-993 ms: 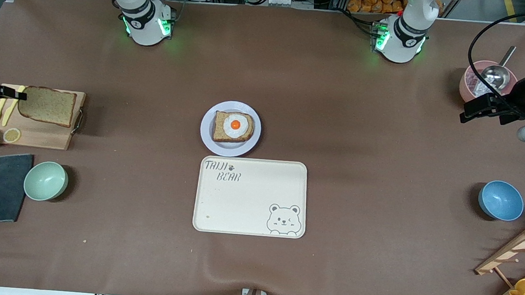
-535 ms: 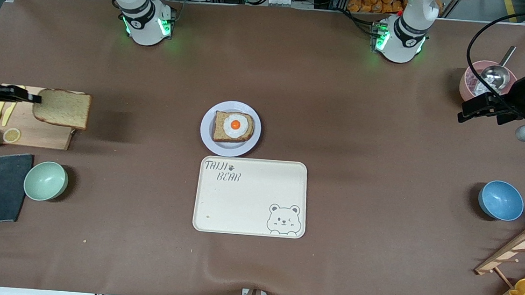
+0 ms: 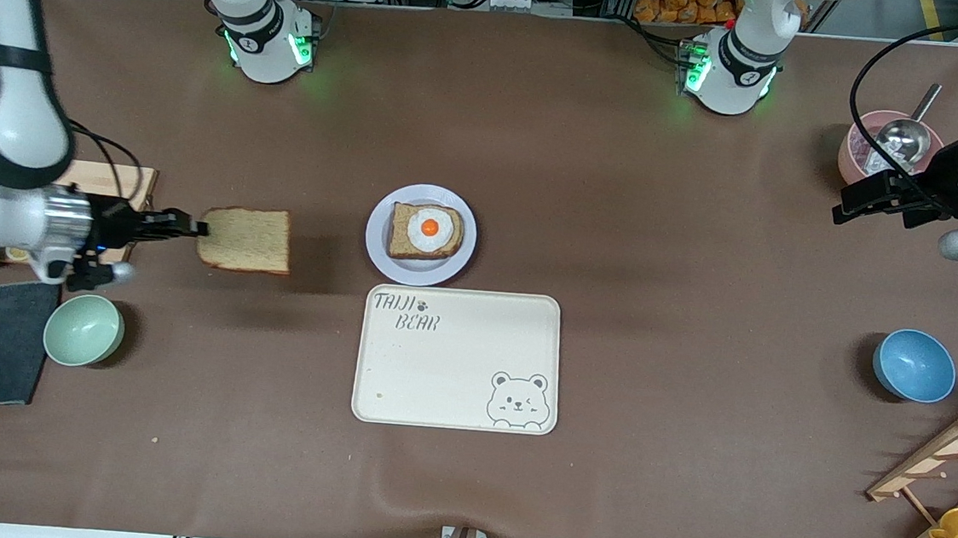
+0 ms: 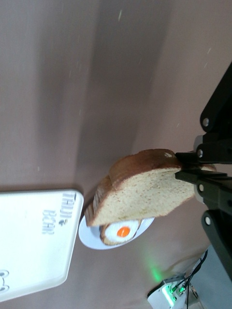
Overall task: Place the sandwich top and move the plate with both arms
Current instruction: 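Carry the bread slice over the egg on the white plate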
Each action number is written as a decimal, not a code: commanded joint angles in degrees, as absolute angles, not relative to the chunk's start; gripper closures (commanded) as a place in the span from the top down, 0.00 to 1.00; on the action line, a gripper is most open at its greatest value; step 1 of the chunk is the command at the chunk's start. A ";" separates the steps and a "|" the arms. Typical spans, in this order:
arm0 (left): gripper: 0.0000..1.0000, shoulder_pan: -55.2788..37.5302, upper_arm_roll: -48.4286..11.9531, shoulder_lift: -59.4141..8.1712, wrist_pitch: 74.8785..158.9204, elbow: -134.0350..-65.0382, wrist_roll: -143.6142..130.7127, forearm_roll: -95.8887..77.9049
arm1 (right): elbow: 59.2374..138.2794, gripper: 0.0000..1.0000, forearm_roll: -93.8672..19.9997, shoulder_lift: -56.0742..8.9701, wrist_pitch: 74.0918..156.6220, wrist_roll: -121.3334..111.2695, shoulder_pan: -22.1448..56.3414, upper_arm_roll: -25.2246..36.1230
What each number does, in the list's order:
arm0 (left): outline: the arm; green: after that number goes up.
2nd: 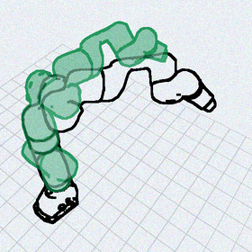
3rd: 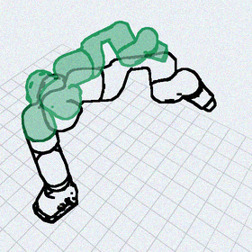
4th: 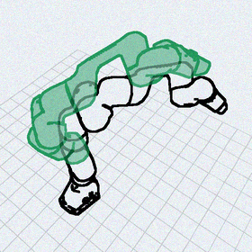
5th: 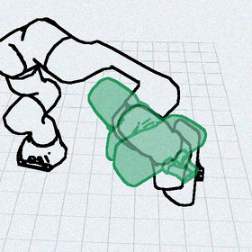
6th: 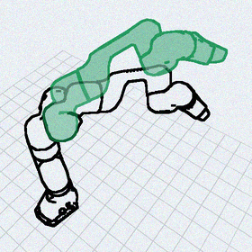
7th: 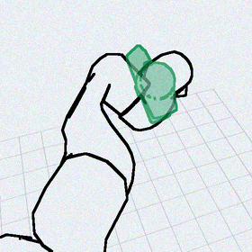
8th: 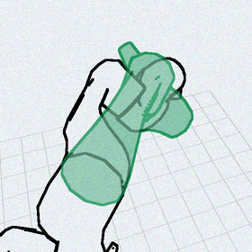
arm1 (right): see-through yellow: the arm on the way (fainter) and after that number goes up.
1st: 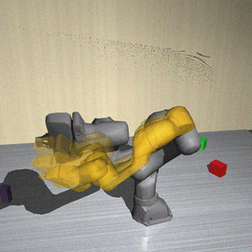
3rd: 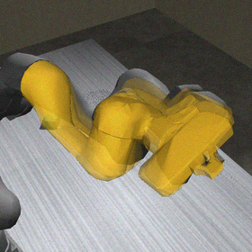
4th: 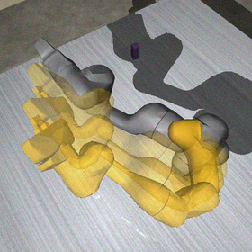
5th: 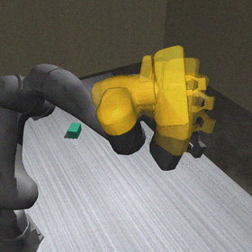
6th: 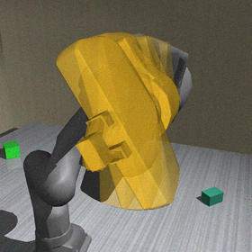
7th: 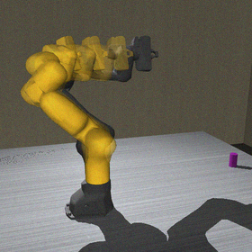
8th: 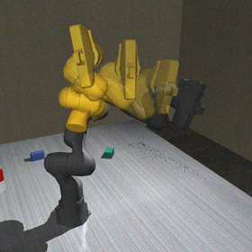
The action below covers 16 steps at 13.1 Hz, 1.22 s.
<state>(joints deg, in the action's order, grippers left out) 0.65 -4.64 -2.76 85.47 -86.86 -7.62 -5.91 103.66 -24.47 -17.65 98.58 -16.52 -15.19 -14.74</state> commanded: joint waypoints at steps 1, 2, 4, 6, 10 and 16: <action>1.00 0.97 -4.75 -3.25 85.34 -86.04 -7.38 -7.12 | 107.47 0.00 -29.43 -17.40 101.41 -13.38 -11.01 -14.15; 1.00 0.97 -4.75 -3.25 85.43 -86.13 -7.38 -7.03 | 109.32 0.00 -30.40 -17.40 102.56 -11.88 -9.77 -14.15; 1.00 0.97 -4.75 -3.34 85.34 -86.22 -7.38 -7.03 | 112.40 0.00 -36.71 -17.40 103.18 -11.78 -9.49 -14.15; 1.00 0.97 -4.75 -3.34 85.17 -86.31 -7.30 -7.03 | 114.42 0.00 -40.93 -17.58 103.80 -11.78 -8.97 -14.15; 1.00 1.06 -4.66 -3.34 85.08 -86.31 -7.29 -7.03 | 116.88 0.00 -46.76 -18.02 106.95 -12.22 -3.62 -14.15; 1.00 1.14 -4.66 -3.34 85.08 -86.31 -7.29 -7.03 | 120.41 0.00 -49.75 -18.19 111.96 -12.39 1.66 -14.15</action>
